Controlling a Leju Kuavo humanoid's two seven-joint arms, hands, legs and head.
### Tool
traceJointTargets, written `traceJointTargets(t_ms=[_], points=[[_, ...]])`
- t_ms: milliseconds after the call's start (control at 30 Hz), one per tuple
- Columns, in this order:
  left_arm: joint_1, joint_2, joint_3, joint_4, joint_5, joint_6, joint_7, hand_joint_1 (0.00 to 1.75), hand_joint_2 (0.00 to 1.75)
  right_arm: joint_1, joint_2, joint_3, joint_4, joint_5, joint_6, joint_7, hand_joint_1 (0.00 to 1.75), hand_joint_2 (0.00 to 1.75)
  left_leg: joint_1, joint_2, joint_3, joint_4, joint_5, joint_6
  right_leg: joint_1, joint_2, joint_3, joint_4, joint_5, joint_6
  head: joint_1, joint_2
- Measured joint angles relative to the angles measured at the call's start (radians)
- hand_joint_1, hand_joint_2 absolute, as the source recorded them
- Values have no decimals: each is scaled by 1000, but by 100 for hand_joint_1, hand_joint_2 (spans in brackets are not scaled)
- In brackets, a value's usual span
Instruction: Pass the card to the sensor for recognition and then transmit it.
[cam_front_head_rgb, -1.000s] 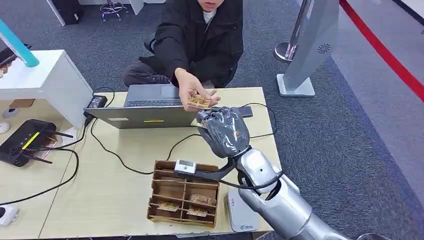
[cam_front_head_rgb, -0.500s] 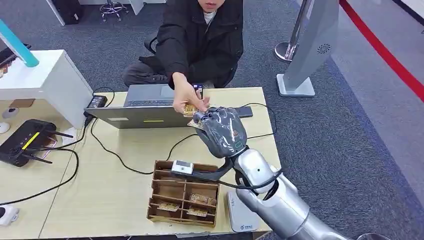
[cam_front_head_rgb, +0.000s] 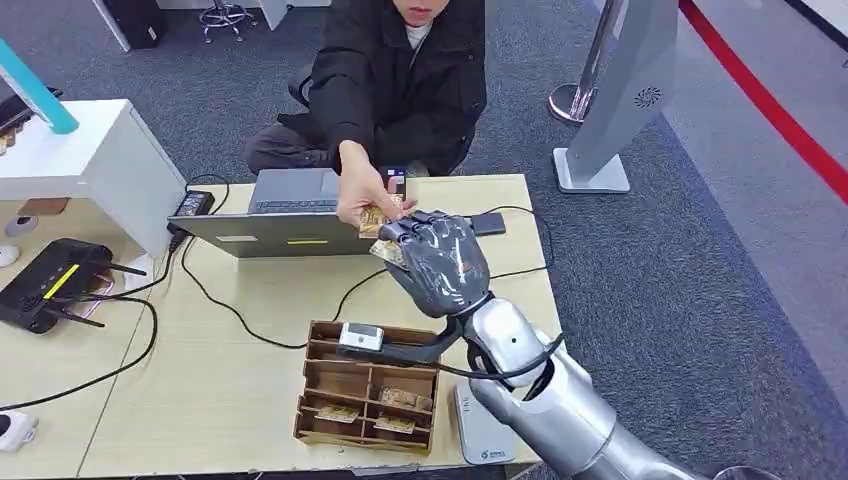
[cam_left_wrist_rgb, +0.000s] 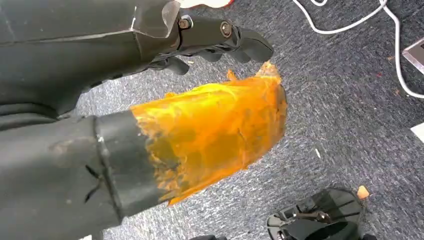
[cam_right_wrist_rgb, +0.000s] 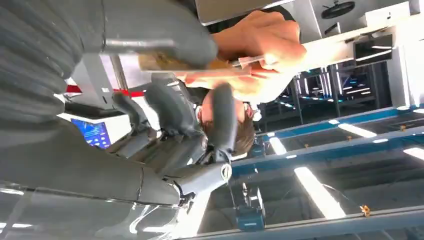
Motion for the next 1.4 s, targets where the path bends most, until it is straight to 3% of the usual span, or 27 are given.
traceJointTargets(t_ms=[133, 167, 600, 833, 1033, 1400], points=[[0, 0, 0, 0, 0, 0, 0, 0, 0, 0, 1, 2, 0, 10, -3, 3, 0, 175, 0, 0, 0, 0, 0, 0, 0, 0, 0, 0, 0, 0, 0, 0], [0, 0, 0, 0, 0, 0, 0, 0, 0, 0, 1, 2, 0, 11, -3, 4, 0, 0, 0, 0, 0, 0, 0, 0, 0, 0, 0, 0, 0, 0, 0, 0], [0, 0, 0, 0, 9, 4, 0, 0, 0, 23, 1, 3, 0, 27, -23, 17, 0, 0, 0, 0, 0, 0, 0, 0, 0, 0, 0, 0, 0, 0, 0, 0], [5, 1, 0, 0, 29, 18, -1, 0, 0, 84, -2, -11, -55, 10, -85, 6, 0, 0, 0, 0, 0, 0, 0, 0, 0, 0, -1, 0, 0, 0, 0, 0], [10, 3, 0, 0, 49, 28, -10, 0, 0, 152, -15, -30, -143, -70, -147, -50, 0, 0, 0, 0, 0, 0, 0, 0, 0, 0, -1, 0, 0, 0, 0, 0], [22, 7, 4, 0, 76, 43, -32, 0, 0, 286, -50, -41, -343, -274, -198, -155, 0, 0, 0, 0, -1, 0, -1, 0, 0, 0, -1, 0, 0, 0, 0, 0]])
